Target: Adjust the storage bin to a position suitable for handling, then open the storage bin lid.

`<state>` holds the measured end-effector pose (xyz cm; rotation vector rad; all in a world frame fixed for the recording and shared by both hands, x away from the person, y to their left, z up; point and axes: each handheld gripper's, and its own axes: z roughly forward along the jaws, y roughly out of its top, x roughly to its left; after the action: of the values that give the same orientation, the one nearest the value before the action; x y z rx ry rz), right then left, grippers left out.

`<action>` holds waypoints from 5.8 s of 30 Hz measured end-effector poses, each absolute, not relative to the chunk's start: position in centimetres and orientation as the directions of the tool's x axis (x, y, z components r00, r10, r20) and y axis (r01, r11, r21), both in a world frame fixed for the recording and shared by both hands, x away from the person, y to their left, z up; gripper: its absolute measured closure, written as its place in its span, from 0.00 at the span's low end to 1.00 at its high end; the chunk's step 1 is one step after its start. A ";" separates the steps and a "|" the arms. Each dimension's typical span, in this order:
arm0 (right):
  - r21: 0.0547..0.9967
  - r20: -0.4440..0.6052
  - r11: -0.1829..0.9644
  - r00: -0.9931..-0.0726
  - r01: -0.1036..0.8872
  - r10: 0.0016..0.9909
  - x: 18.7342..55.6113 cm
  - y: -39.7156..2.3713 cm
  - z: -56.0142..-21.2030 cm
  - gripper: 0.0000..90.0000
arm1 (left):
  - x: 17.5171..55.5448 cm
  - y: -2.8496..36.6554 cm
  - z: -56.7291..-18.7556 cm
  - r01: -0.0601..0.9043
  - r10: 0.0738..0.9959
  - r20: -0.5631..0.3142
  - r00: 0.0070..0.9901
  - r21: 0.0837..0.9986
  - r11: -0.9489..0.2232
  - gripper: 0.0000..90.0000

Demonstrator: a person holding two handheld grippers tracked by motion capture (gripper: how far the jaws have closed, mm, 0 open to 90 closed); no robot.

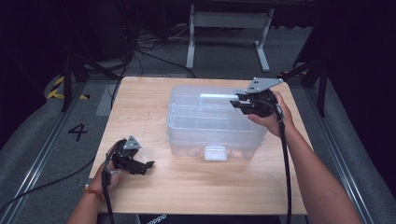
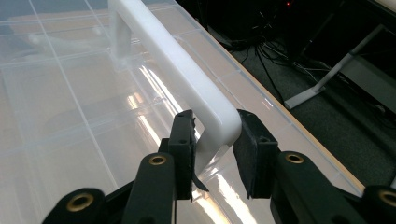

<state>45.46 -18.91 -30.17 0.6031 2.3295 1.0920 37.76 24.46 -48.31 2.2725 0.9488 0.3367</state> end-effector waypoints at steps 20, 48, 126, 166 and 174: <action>0.792 -0.244 0.580 -0.769 0.194 0.590 45.1 -18.7 -30.0 0.80 | 37.7 24.4 -48.3 0.548 0.716 -0.010 0.698 0.651 -0.525 0.01; 0.789 -0.198 0.565 -0.770 0.242 0.606 45.6 -18.9 -29.3 0.80 | 35.0 20.4 -41.2 0.338 0.684 0.110 0.721 0.806 -0.486 0.37; 0.800 -0.160 0.541 -0.777 0.259 0.609 45.7 -20.1 -29.4 0.60 | 35.8 17.7 -40.4 0.275 0.626 0.126 0.769 0.820 -0.502 0.78; 0.784 -0.148 0.561 -0.797 0.267 0.586 47.1 -19.3 -28.5 0.80 | 38.2 17.5 -40.5 0.309 0.671 0.047 0.740 0.862 -0.402 1.00; 0.789 -0.150 0.559 -0.801 0.256 0.579 47.1 -19.2 -28.4 0.73 | 38.1 17.5 -40.5 0.286 0.664 0.069 0.745 0.866 -0.411 1.00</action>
<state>47.07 -19.21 -28.44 0.6790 2.4016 1.1230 38.08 17.51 -40.47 2.0058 0.7189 0.5086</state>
